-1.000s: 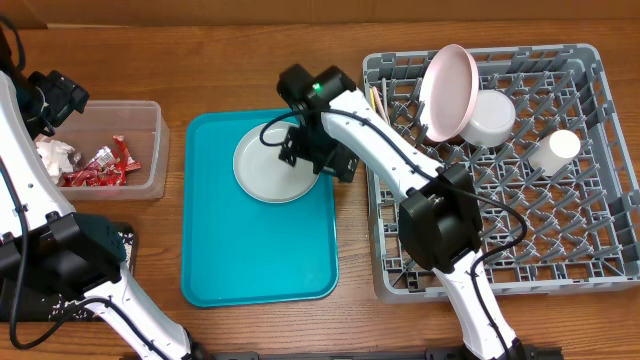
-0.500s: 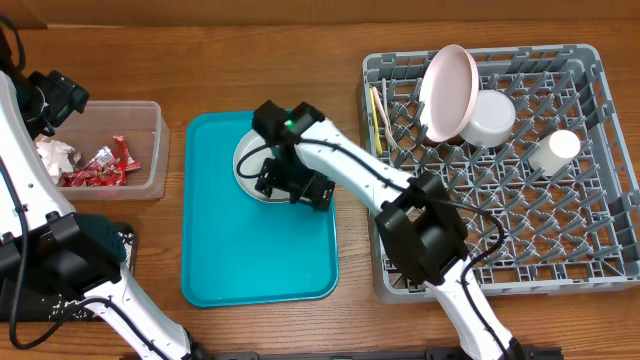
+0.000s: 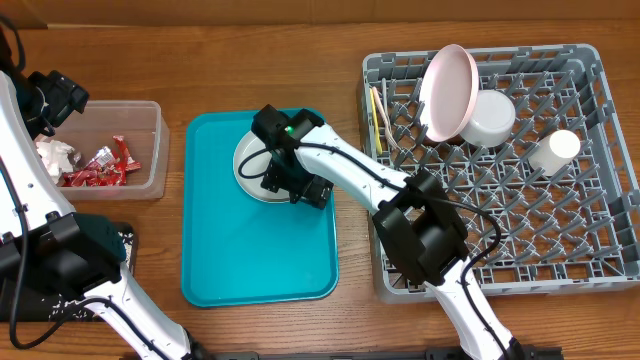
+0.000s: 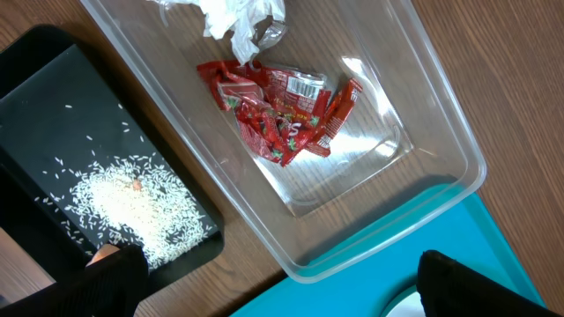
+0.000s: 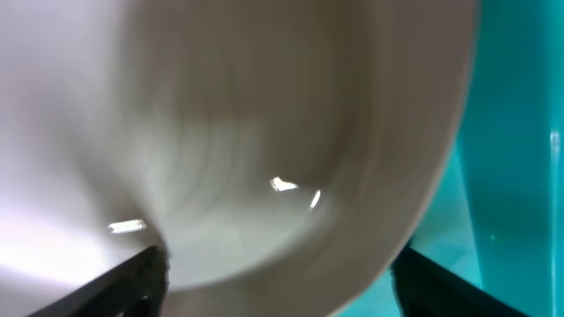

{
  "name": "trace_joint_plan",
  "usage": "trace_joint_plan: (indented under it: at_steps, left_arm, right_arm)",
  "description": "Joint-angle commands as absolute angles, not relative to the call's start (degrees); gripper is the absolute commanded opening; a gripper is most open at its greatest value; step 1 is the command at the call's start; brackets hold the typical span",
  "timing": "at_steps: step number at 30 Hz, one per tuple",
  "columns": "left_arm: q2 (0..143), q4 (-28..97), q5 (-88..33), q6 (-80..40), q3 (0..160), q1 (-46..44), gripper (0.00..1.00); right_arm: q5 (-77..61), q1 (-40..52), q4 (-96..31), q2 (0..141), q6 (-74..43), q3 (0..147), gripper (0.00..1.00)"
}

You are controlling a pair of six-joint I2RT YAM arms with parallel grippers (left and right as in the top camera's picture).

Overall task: Sort waste into correct bins and load items into the dishwasher rack
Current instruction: 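Lift the grey plate and stand it upright in the rack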

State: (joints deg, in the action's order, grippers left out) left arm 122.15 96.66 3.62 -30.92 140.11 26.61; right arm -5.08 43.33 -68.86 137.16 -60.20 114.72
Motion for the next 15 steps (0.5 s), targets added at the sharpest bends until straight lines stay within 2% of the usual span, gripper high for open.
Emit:
trace_joint_plan:
  at_steps: [1, 4, 6, 8, 9, 11, 12, 15]
  left_arm:
    - [120.53, 96.79, 3.53, -29.78, 140.68, 26.22, 1.00]
    - [120.53, 96.77, 3.51, -29.78, 140.68, 26.22, 1.00]
    - [120.53, 96.77, 3.53, -29.78, 140.68, 26.22, 1.00]
    - [120.53, 96.79, 3.51, -29.78, 140.68, 26.22, 1.00]
    - [120.53, 96.79, 3.53, -29.78, 140.68, 26.22, 1.00]
    - [120.53, 96.79, 3.53, -29.78, 140.68, 26.22, 1.00]
    - [120.53, 96.77, 3.51, -29.78, 140.68, 26.22, 1.00]
    - [120.53, 96.79, 3.51, -29.78, 140.68, 26.22, 1.00]
  right_arm:
    - [0.21, 42.96, -68.20, 135.81, -60.55, 114.48, 0.77]
    - [0.40, 42.96, -68.20, 135.81, -58.00, 114.48, 0.66]
    - [0.62, 42.94, -68.18, 135.81, -56.25, 114.50, 0.48]
    - [0.64, 42.65, -67.96, 135.76, -53.12, 114.50, 0.23]
    - [0.67, 42.33, -68.01, 135.76, -51.64, 114.59, 0.17]
    - [0.62, 41.63, -68.95, 135.76, -50.04, 115.15, 0.17]
    - [0.62, 41.01, -69.78, 135.74, -49.47, 115.68, 0.05]
    - [0.64, 39.22, -72.88, 135.63, -46.44, 118.39, 0.04]
